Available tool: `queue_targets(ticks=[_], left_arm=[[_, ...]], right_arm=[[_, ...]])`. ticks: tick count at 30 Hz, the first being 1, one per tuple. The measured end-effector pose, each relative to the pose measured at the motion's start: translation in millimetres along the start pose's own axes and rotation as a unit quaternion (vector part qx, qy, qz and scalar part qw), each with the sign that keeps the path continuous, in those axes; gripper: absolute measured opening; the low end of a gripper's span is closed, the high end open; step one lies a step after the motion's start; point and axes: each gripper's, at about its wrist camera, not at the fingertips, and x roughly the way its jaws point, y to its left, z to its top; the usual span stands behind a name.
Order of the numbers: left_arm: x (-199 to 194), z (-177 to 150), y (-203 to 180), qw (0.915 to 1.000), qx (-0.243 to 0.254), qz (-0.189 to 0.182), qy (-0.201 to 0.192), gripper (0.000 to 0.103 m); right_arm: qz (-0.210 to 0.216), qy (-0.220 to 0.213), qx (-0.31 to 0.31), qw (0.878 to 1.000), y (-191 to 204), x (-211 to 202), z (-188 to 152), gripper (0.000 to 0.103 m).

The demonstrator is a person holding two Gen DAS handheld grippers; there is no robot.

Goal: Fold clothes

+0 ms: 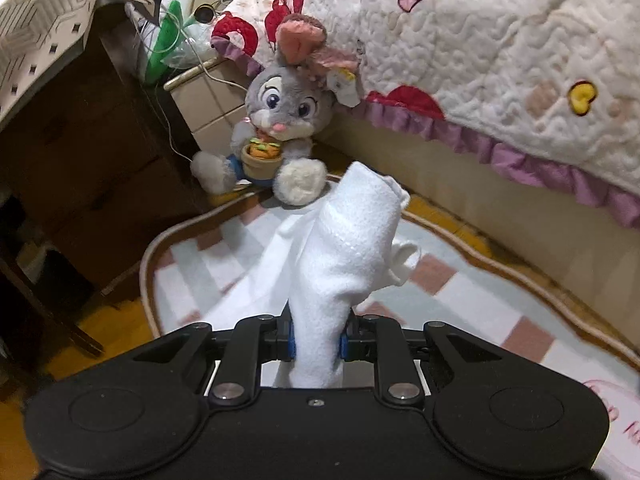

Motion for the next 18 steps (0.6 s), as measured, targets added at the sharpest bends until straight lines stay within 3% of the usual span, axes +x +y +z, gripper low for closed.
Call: queue_targets(ticks=[4,7,11,15,18], left_arm=[[-2,2,5,0.9995,0.023,0.020,0.007,0.012],[-2,8,20,0.9993,0.008,0.036,0.004,0.012],[6,24,49,0.9967,-0.003,0.079,-0.017,0.012],[21,33,92,0.9929,-0.052,0.103,-0.028,0.012],[39,47,108,0.9920,-0.043,0.117,-0.022,0.012]], right_arm=[[-0.012,0.022,-0.039,0.999,30,10,11,0.022],[-0.009,0.031,-0.063,0.997,47,25,17,0.022],[0.020,0.010,-0.066,0.998,53,51,27,0.022],[0.051,-0.017,-0.037,0.998,43,83,37,0.022],[0.063,-0.030,-0.040,0.997,38,113,41,0.022]])
